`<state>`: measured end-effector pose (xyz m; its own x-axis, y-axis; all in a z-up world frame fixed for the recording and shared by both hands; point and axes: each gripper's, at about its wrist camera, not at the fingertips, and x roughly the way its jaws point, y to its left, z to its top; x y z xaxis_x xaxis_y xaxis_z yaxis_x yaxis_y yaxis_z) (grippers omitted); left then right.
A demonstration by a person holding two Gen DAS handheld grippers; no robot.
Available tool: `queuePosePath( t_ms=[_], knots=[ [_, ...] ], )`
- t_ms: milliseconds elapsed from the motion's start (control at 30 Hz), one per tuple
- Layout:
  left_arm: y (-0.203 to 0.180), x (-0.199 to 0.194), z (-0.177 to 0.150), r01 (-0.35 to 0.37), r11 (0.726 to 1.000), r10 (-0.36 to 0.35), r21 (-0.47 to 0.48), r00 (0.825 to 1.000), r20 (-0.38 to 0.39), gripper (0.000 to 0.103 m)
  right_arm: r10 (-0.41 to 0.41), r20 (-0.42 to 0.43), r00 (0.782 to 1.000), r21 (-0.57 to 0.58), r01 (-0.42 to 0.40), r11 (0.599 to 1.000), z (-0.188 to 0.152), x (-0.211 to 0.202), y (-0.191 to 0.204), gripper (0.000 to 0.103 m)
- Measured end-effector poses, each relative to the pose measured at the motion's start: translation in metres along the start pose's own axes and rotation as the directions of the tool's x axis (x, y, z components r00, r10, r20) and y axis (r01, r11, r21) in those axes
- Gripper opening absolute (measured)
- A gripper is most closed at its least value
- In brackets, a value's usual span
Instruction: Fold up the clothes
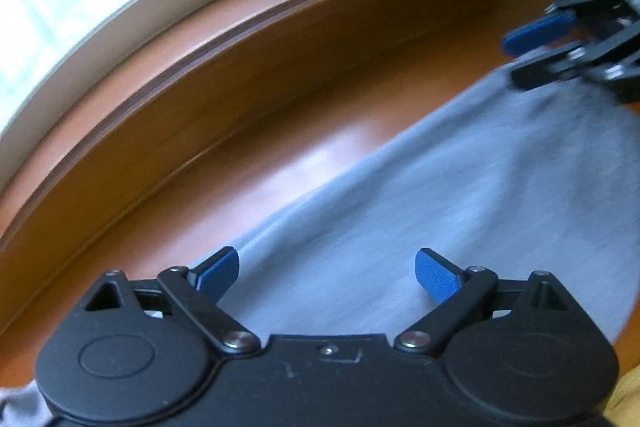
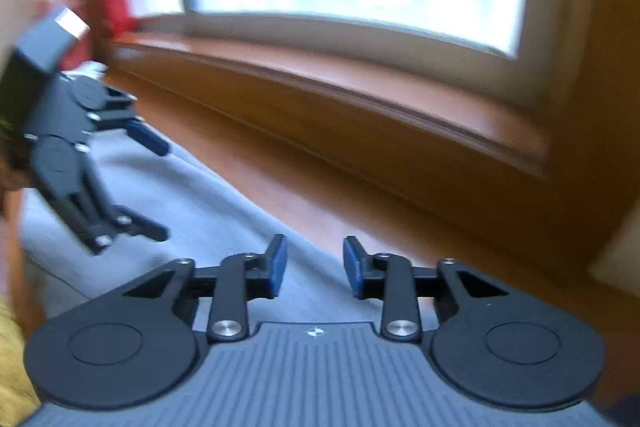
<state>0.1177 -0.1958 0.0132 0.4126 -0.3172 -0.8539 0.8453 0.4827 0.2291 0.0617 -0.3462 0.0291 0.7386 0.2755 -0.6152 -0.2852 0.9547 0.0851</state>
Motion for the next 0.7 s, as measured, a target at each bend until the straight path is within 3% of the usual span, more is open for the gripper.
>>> queuePosePath(
  t_ms=[133, 300, 467, 700],
  knots=[
    [0.03, -0.01, -0.03, -0.087, 0.994, 0.085, -0.066, 0.996, -0.026, 0.095, 0.186, -0.047, 0.981, -0.116, -0.191, 0.975, 0.035, 0.049, 0.024, 0.044],
    [0.058, -0.032, -0.07, -0.098, 0.981, 0.096, -0.167, 0.995, -0.019, 0.095, 0.356, -0.168, 0.919, -0.183, -0.384, 0.905, 0.064, 0.143, 0.062, 0.044],
    [0.055, -0.037, -0.086, -0.08, 0.98, 0.083, -0.183, 0.997, 0.008, 0.095, 0.389, -0.237, 0.89, -0.277, -0.445, 0.851, 0.083, 0.209, 0.101, 0.044],
    [0.063, -0.027, -0.089, -0.077, 0.971, 0.082, -0.226, 0.997, 0.012, 0.095, 0.436, -0.279, 0.856, -0.261, -0.504, 0.823, 0.087, 0.229, 0.112, 0.044]
  ],
)
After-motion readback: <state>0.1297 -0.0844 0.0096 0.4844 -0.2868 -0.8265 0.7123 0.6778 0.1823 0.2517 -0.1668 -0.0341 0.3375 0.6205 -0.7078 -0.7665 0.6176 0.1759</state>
